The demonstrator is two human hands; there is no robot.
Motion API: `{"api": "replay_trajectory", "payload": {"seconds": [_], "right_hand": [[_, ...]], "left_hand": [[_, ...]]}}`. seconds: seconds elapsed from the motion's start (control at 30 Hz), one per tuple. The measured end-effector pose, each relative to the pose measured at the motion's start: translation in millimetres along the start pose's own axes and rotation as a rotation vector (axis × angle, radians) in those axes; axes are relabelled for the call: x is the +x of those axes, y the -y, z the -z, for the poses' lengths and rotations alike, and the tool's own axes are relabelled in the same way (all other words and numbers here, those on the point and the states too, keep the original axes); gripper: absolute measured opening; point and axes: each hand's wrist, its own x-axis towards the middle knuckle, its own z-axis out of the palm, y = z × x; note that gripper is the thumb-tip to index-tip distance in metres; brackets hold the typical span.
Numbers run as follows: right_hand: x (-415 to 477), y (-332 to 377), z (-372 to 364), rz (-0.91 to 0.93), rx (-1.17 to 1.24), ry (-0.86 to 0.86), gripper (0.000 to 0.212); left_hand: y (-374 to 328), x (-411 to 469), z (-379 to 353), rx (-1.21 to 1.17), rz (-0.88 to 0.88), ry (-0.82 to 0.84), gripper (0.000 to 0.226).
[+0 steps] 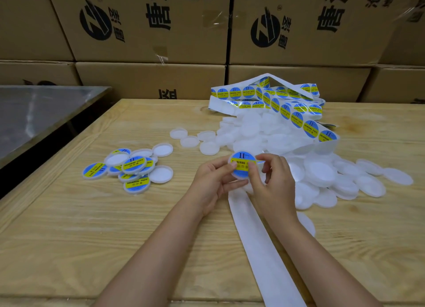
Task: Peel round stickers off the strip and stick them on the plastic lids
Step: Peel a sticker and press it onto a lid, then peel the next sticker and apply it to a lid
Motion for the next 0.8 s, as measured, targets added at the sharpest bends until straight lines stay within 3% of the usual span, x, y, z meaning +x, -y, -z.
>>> {"api": "replay_trajectory", "payload": {"seconds": [0.13,0.27,0.33,0.47,0.67,0.8], "right_hand": [[1,-2,4,-0.044,-0.052,-0.029,0.027],[8,-11,8,-0.147,-0.13,0.006,0.033],[9,-14,8,-0.189,-0.143,0.023,0.035],[10,-15,7,-0.238,-0.089,0.027,0.034],[12,-14,9,-0.342,0.019,-0.017,0.027],[12,-16,13,-0.415,0.087,-0.087,0.019]], "left_hand": [[-12,4,10,0.286,-0.241,-0.374,0.02],[-33,0,53,0.93,-0.674,-0.715,0.028],[-41,-2,81,1.142,-0.734,-0.818,0.029],[-46,-8,117,1.34,-0.582,-1.005,0.03],[-40,-6,125,1.538,-0.285,-1.048,0.029],[-39,-6,122,1.529,-0.239,-1.067,0.032]]}}
